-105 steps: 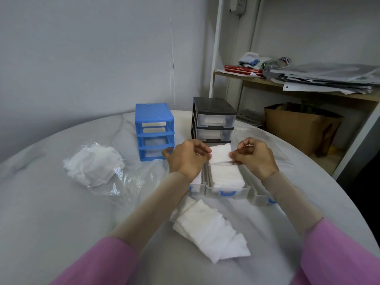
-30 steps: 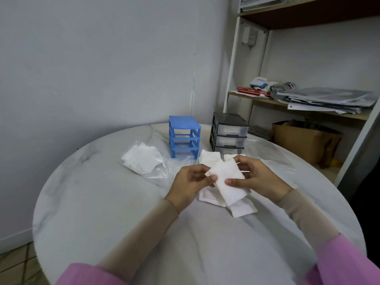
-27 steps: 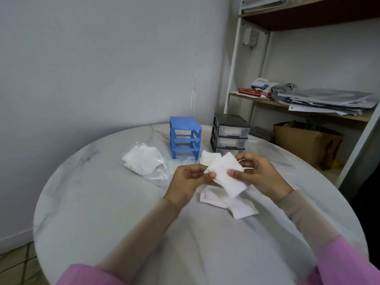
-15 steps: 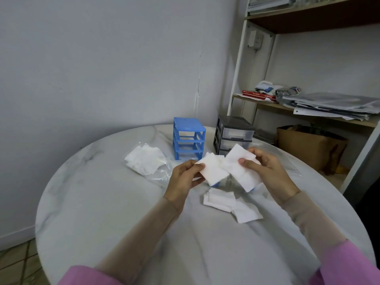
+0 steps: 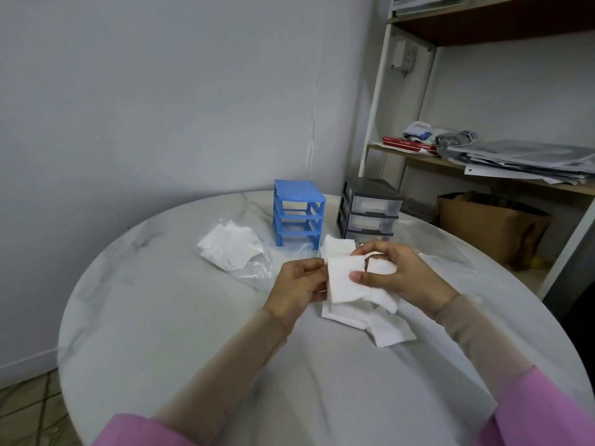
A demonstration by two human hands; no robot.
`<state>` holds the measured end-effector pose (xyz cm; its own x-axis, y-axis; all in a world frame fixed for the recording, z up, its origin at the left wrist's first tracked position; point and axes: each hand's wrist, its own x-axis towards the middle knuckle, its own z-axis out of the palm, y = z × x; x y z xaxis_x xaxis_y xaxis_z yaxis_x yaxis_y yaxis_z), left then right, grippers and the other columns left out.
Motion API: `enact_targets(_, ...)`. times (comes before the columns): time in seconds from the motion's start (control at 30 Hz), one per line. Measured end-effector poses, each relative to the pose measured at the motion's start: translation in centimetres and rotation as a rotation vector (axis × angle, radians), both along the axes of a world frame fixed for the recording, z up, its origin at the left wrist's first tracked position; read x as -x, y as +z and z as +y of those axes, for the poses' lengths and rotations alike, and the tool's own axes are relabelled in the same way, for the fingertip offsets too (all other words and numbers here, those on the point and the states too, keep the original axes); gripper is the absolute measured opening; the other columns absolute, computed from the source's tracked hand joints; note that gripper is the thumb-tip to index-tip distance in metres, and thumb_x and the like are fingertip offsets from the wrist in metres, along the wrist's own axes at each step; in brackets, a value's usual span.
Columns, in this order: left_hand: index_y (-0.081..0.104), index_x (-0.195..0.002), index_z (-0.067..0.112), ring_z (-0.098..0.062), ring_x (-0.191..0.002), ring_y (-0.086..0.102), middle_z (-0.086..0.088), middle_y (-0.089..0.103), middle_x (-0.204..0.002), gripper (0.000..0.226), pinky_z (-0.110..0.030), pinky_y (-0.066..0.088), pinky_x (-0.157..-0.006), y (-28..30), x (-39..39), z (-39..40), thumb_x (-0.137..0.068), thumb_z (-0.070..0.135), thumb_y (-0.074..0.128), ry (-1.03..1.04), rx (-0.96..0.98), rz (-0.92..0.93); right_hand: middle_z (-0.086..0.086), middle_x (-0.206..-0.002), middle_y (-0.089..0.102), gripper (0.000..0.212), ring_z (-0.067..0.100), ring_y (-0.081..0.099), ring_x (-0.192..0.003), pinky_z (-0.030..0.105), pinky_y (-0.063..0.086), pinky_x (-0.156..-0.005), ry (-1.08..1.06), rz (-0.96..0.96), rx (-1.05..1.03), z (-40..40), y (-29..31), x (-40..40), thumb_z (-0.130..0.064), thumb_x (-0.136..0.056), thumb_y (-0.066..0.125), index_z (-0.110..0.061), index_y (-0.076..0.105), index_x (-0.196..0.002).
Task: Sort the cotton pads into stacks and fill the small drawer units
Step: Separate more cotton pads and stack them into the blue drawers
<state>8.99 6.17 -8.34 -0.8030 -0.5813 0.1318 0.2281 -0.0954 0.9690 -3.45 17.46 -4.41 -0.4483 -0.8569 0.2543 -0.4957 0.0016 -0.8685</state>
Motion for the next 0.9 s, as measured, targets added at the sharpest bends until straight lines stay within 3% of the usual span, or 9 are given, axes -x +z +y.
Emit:
enact_targets(0.2, 0.065, -0.089, 0.010, -0.004, -0.060, 0.066, 0.007, 0.070, -0.067, 0.021, -0.016, 0.053, -0.059, 0.29, 0.14, 0.22, -0.096, 0.008, 0.046, 0.009, -0.015, -0.029, -0.014, -0.088, 0.062, 0.023, -0.015, 0.057, -0.069, 0.005, 0.045, -0.063, -0.082, 0.144, -0.015, -0.43, -0.50, 0.62, -0.010, -0.072, 0.077, -0.014, 0.063, -0.090)
enact_targets(0.4, 0.066, -0.104, 0.004, -0.016, -0.079, 0.068, -0.006, 0.070, -0.088, 0.025, -0.020, 0.056, -0.067, 0.32, 0.39, 0.02, -0.092, 0.023, 0.055, 0.022, -0.072, -0.043, -0.013, -0.089, 0.064, 0.025, -0.012, 0.057, -0.074, 0.008, 0.048, -0.066, -0.135, 0.212, -0.020, -0.45, -0.72, 1.09, -0.017, -0.071, 0.079, -0.024, 0.062, -0.087)
enact_targets(0.67, 0.063, -0.111, -0.004, -0.009, -0.070, 0.069, -0.012, 0.070, -0.093, 0.025, -0.020, 0.056, -0.065, -0.18, 0.18, 0.15, -0.087, 0.001, 0.058, -0.011, 0.012, 0.011, -0.003, -0.081, 0.069, 0.027, -0.002, 0.061, -0.072, 0.022, 0.050, -0.075, -0.140, 0.202, -0.002, -0.46, -1.08, 0.72, -0.019, -0.066, 0.083, -0.023, 0.063, -0.084)
enact_targets(0.8, 0.062, -0.110, -0.007, -0.010, -0.070, 0.069, -0.015, 0.068, -0.094, 0.024, -0.021, 0.056, -0.066, -0.41, 0.41, -0.06, -0.087, 0.001, 0.058, 0.022, 0.023, 0.023, -0.009, -0.082, 0.064, 0.029, -0.012, 0.056, -0.071, 0.008, 0.045, -0.068, -0.110, 0.175, -0.023, -0.61, -0.97, 0.40, -0.017, -0.067, 0.082, -0.020, 0.062, -0.088)
enact_targets(0.9, 0.063, -0.107, -0.007, -0.010, -0.069, 0.069, -0.013, 0.069, -0.090, 0.023, -0.022, 0.057, -0.067, -0.49, 0.55, -0.23, -0.086, 0.000, 0.060, 0.059, 0.035, 0.030, -0.009, -0.084, 0.064, 0.032, -0.011, 0.057, -0.075, 0.006, 0.045, -0.069, -0.097, 0.126, -0.013, -0.54, -0.95, 0.46, -0.015, -0.065, 0.082, -0.019, 0.062, -0.090)
